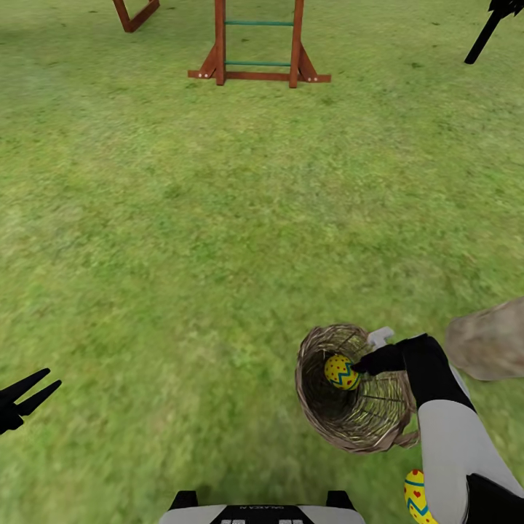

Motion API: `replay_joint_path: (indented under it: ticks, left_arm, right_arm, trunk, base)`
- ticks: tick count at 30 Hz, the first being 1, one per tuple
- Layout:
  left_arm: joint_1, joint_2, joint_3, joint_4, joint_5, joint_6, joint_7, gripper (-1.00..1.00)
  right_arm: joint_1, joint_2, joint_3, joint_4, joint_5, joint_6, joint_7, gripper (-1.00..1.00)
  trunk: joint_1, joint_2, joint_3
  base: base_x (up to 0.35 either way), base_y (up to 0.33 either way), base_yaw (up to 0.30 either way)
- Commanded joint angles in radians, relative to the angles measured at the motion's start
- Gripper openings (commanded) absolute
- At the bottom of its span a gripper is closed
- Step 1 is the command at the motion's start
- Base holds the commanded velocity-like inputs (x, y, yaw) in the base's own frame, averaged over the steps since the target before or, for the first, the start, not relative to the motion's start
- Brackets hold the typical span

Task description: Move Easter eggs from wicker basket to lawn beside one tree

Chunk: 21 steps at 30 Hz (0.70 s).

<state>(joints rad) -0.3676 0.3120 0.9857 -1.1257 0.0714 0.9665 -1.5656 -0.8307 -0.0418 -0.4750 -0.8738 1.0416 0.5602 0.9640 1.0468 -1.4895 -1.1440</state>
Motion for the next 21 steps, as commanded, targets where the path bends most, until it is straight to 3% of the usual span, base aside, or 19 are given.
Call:
replay_joint_path:
  ticks: [1, 4, 21]
  left_arm:
    - [-0.001, 0.000, 0.001, 0.000, -0.002, 0.011, -0.005, 1.00]
    - [-0.001, 0.000, 0.001, 0.000, -0.002, 0.011, -0.005, 1.00]
    - [-0.001, -0.001, 0.001, 0.000, -0.002, 0.011, -0.005, 1.00]
  right_arm:
    - [-0.001, 0.000, -0.002, -0.003, 0.006, 0.002, 0.006, 1.00]
    - [-0.001, 0.001, -0.001, -0.007, 0.009, 0.005, 0.001, 1.00]
    - [0.000, 0.005, -0.001, -0.007, 0.012, 0.006, -0.010, 1.00]
  trunk:
    - [0.000, 0.000, -0.001]
    - [0.000, 0.000, -0.001]
    - [0.065, -0.119, -0.054]
  base:
    - [0.000, 0.000, 0.000]
    - [0.000, 0.000, 0.000]
    - [0.000, 0.000, 0.000]
